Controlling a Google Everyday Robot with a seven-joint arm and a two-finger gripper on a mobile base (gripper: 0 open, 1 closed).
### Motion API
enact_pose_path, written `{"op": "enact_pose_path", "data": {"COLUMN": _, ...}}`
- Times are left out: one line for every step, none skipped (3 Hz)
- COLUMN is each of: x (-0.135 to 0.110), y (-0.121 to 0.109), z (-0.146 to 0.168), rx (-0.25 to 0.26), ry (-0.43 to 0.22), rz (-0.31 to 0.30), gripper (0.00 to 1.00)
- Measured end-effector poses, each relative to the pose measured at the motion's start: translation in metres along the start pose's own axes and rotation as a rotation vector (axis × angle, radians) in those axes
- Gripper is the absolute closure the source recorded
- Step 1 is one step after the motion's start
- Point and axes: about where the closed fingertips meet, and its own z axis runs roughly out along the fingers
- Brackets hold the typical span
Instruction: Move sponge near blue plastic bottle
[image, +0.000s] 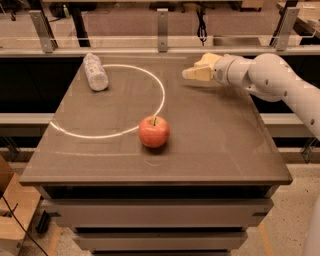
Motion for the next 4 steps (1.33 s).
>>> {"op": "enact_pose_path", "data": {"x": 0.010, "y": -0.009, "z": 0.018, "rx": 0.021, "ry": 0.005, "rz": 0.033, "gripper": 0.00}}
{"op": "enact_pose_path", "data": {"x": 0.015, "y": -0.017, "z": 0.031, "rx": 0.025, "ry": 0.005, "rz": 0.059, "gripper": 0.18}}
{"op": "enact_pose_path", "data": {"x": 0.014, "y": -0.027, "z": 0.035, "rx": 0.032, "ry": -0.001, "rz": 0.064, "gripper": 0.42}}
{"op": "enact_pose_path", "data": {"x": 0.010, "y": -0.032, "z": 0.035, "rx": 0.034, "ry": -0.006, "rz": 0.051, "gripper": 0.65}}
